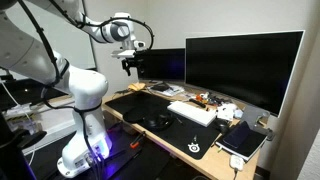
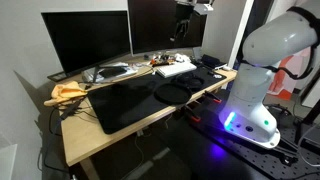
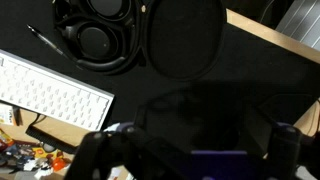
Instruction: Move the headphones to the left
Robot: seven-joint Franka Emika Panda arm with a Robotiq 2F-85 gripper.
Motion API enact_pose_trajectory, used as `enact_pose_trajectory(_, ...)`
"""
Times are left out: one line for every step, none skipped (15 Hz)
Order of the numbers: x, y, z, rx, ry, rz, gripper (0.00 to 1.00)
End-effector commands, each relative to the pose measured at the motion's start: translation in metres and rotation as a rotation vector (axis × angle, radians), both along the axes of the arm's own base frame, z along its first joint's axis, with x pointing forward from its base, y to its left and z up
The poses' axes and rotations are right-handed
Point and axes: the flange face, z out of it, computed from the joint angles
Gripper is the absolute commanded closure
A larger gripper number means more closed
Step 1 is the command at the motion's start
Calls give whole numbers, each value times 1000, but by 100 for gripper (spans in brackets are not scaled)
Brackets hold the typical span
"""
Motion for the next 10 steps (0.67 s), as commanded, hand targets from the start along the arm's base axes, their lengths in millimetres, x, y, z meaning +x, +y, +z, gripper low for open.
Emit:
enact_pose_trajectory(-1,0,-4,-1,12,0,0)
enact_pose_trajectory(-2,0,-8,-3,21,0,0)
enact_pose_trajectory(-2,0,-9,-3,25,0,0)
enact_pose_trajectory(-2,0,-10,-3,28,0,0)
enact_pose_trajectory(-2,0,-10,-3,28,0,0)
enact_pose_trajectory(1,-3,-10,3,29,-12,0)
enact_pose_trajectory(4,-5,-9,8,29,-19,0)
enact_pose_trajectory(7,-8,-10,19,30,-31,0)
enact_pose_trajectory(10,-10,-11,26,35,-40,0)
enact_pose_trajectory(13,-13,-13,29,46,-49,0)
